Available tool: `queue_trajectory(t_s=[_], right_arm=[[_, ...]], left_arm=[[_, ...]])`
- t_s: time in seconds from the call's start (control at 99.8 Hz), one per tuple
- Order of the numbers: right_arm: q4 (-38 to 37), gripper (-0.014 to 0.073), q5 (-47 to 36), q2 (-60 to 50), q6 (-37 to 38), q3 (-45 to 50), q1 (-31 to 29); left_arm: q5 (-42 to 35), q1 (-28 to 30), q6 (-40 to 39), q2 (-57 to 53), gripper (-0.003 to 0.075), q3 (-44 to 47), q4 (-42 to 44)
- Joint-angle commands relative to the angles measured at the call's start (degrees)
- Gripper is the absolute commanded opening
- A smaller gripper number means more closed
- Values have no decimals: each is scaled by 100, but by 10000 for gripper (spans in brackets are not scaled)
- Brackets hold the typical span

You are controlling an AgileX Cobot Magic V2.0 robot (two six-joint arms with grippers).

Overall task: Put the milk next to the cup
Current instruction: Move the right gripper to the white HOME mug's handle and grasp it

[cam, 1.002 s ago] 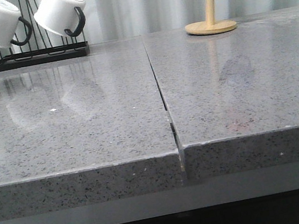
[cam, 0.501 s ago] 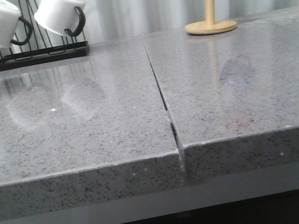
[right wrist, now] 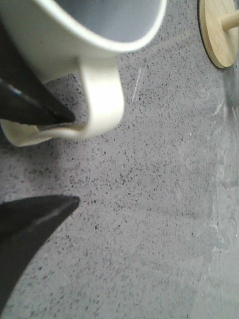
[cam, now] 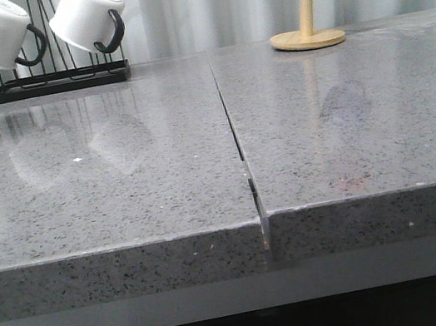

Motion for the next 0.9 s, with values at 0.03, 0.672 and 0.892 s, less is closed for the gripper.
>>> queue_trajectory(t_s=[0.03,0.672,0.892], right_arm=[[-83,248,-490,48,35,-323,-18],[-173,-68,191,-759,113,-378,1224],[109,-68,352,-820,181,-447,2268]], left_arm=[[-438,18,-50,-184,-21,239,-3],[-438,18,-50,-184,-21,239,-3],[-438,18,-50,-184,-21,239,-3]])
